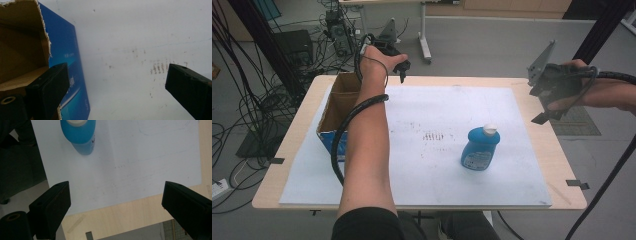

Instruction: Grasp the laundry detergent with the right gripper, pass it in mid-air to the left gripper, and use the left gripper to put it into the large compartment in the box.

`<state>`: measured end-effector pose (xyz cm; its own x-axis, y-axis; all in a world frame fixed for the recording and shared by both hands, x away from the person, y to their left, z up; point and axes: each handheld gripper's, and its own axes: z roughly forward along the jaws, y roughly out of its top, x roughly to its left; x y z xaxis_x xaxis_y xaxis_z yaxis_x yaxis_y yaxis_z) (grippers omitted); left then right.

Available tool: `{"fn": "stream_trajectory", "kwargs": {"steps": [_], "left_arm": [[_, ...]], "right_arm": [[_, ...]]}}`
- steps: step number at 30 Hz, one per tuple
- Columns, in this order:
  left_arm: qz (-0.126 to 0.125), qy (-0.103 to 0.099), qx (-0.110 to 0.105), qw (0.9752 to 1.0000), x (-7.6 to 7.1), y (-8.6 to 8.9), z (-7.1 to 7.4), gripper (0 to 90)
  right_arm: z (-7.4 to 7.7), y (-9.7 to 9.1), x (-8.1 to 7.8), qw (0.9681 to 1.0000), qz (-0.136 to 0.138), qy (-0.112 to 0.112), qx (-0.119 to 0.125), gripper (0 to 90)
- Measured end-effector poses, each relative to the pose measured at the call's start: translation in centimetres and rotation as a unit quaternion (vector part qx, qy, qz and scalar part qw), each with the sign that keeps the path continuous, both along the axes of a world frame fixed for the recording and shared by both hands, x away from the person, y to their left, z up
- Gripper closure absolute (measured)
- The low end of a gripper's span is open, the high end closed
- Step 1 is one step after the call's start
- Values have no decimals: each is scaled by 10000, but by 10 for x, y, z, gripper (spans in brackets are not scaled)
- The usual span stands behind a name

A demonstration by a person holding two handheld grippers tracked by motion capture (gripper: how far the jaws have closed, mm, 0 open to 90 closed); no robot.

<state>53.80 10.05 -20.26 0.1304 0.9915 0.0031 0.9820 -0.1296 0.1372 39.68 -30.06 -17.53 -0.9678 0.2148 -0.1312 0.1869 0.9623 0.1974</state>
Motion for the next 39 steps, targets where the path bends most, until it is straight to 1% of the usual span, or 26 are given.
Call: {"fn": "stream_trajectory", "kwargs": {"steps": [10,16,22,27,35,39], "left_arm": [[-11,3,-5,10000,1,0,0,60],[3,5,-7,10000,1,1,1,60],[-3,-7,17,10000,-1,3,4,60],[-12,-34,20,10000,-2,2,5,59],[-54,-14,23,10000,-6,-1,2,60],[-65,7,27,10000,-7,-1,1,60]], "right_arm": [[-1,0,1,10000,-23,29,-13,84],[2,0,0,10000,-17,18,-11,84],[5,-1,-1,10000,-14,2,-11,84],[4,-1,-1,10000,-16,34,15,84],[3,-4,-5,10000,-25,41,-25,84],[3,-5,-6,10000,-32,5,5,82]]}}
